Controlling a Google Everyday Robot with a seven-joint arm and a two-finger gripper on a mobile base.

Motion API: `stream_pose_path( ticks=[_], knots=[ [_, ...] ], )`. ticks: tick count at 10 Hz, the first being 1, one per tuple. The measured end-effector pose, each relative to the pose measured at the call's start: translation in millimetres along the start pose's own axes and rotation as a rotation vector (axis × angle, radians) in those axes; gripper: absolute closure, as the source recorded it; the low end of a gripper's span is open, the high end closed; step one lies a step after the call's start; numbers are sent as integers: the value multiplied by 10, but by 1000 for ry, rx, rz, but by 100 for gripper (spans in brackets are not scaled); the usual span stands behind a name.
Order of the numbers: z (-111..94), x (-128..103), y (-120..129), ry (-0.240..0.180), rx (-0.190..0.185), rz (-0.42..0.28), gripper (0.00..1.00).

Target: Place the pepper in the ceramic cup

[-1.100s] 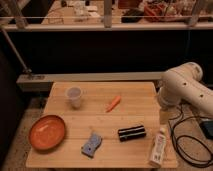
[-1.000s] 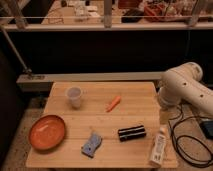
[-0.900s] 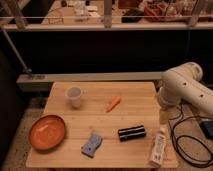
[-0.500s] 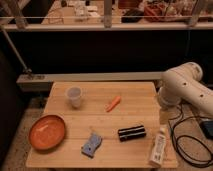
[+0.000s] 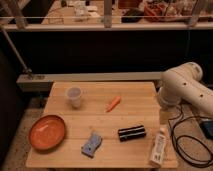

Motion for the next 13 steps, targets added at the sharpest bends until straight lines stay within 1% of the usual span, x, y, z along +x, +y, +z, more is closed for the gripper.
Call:
stream_pose_path(
  ticks=[2, 3, 4, 5, 6, 7, 9, 11, 12, 13],
  knots=[
    [0, 0, 0, 0, 0, 0, 21],
    [-5, -3, -9, -1, 2, 0, 27],
    [-14, -69, -74, -7, 8, -12, 38],
    [-17, -177, -149, -15, 13, -26, 46],
    [-24, -332, -245, -25, 20, -40, 57],
    [-32, -393, -278, -27, 24, -46, 62],
    [-41, -426, -332, -35, 31, -54, 62],
    [-7, -600, -366, -40, 37, -72, 78],
    [21, -779, -399, -38, 42, -87, 90],
    [35, -887, -421, -39, 46, -97, 95]
  ],
)
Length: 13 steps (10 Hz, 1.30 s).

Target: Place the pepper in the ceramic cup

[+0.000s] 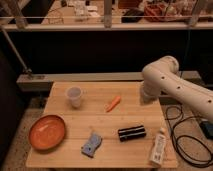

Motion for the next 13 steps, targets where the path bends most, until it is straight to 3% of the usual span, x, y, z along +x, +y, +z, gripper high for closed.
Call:
stream_pose_path(
  ticks=[3, 6, 13],
  knots=[
    [30, -117, -76, 1, 11, -25, 96],
    [102, -460, -137, -14, 15, -57, 96],
    [310, -1012, -262, -34, 25, -135, 96]
  ],
)
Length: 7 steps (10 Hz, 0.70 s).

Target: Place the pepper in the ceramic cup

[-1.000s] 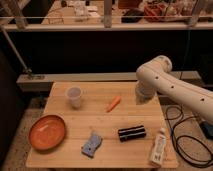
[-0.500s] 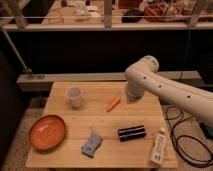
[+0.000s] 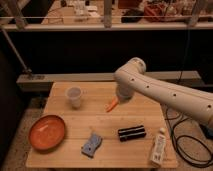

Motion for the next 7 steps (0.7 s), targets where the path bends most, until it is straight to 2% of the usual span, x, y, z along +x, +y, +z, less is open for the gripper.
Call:
stream_pose_path(
  ticks=[2, 7],
  knots=[
    [17, -42, -20, 1, 2, -16, 86],
    [131, -271, -111, 3, 7, -88, 34]
  ],
)
